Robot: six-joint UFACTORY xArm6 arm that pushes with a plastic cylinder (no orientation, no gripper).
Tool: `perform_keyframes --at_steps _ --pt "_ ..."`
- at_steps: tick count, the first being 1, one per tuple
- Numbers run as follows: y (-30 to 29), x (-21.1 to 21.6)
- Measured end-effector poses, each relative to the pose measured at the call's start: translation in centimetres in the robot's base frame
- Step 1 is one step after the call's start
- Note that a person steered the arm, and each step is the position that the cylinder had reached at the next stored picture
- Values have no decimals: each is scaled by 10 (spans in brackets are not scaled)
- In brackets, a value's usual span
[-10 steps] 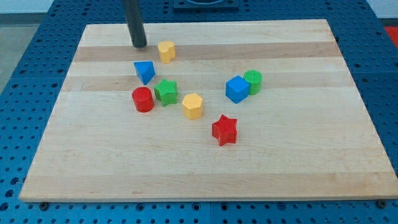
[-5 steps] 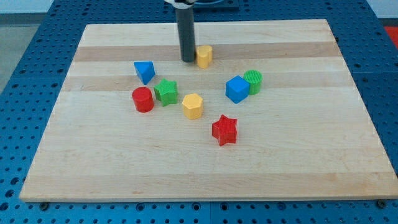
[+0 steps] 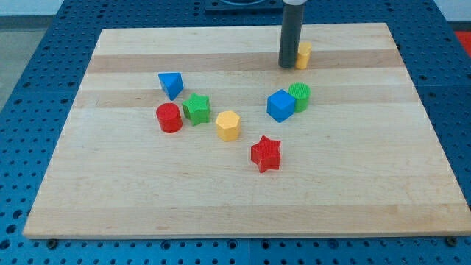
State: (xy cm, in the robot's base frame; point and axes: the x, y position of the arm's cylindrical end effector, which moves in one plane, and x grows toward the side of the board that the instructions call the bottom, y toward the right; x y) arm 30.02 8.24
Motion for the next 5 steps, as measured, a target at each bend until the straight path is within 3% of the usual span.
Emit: perform_keyframes --at_steps 3,5 --pt "80 -12" --pt "88 -38"
